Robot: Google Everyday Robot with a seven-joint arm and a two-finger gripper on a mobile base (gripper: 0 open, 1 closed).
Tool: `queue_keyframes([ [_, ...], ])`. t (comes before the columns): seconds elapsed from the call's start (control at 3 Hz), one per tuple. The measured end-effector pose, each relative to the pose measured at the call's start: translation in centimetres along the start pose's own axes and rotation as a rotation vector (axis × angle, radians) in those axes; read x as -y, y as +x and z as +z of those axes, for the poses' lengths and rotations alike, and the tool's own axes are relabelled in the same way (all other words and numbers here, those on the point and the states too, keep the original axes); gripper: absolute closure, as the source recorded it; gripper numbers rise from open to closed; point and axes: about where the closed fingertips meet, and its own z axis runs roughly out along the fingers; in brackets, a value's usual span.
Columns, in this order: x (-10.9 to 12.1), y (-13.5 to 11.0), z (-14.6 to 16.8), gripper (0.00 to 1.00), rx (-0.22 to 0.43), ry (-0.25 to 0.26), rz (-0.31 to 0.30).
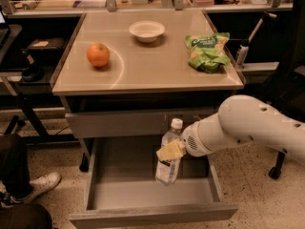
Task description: Place blue plastic bottle into middle drawer
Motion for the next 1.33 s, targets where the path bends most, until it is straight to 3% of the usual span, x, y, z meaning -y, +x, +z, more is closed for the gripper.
queue_keyframes([
  [0.33,0.0,1.1,3.7,1.00,0.018,0.007,0.077],
  [0.67,1.6,0.2,6.7,1.00,0.095,0.050,0.144],
  [1.0,3.1,-0.9,9.2,1.00,0.162,0.079,0.179],
  [1.33,2.9,-0.8,9.4,1.00,0.158,0.082,0.179],
])
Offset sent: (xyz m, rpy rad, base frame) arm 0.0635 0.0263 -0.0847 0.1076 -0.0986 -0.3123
